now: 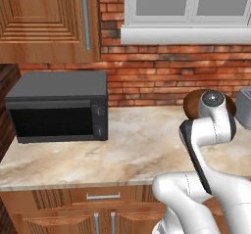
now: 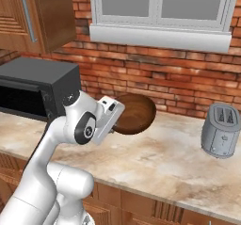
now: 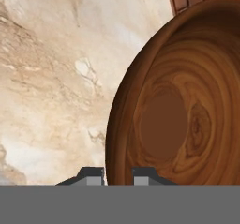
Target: Clear the mugs and bowl far away from the sink.
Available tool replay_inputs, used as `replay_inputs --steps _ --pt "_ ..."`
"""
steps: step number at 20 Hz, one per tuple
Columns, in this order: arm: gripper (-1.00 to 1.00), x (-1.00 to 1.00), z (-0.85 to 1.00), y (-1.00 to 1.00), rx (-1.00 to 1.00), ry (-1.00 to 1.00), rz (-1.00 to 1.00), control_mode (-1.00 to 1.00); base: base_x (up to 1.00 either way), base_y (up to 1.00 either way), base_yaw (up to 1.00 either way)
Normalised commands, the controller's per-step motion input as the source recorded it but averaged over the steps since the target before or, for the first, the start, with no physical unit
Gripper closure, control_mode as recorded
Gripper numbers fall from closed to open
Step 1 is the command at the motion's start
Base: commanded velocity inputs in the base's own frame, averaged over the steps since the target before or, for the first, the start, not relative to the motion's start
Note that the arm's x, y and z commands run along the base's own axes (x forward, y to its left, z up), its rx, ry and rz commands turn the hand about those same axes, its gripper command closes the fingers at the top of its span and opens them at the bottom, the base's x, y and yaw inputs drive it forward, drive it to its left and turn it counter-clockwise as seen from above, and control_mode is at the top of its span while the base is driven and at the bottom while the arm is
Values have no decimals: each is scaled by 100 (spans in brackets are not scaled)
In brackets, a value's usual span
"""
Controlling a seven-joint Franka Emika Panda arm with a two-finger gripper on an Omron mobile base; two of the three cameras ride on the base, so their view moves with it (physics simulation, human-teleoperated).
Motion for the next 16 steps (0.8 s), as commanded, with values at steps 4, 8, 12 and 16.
replay_inputs --steps 4,8,12,16 --pt "100 15 -8 38 0 0 0 -100 0 0 0" --pt "100 49 -19 73 0 9 0 -100 0 0 0" --pt "100 71 -24 45 0 4 0 -100 0 0 0" --pt "100 95 -33 50 0 11 0 -100 0 0 0"
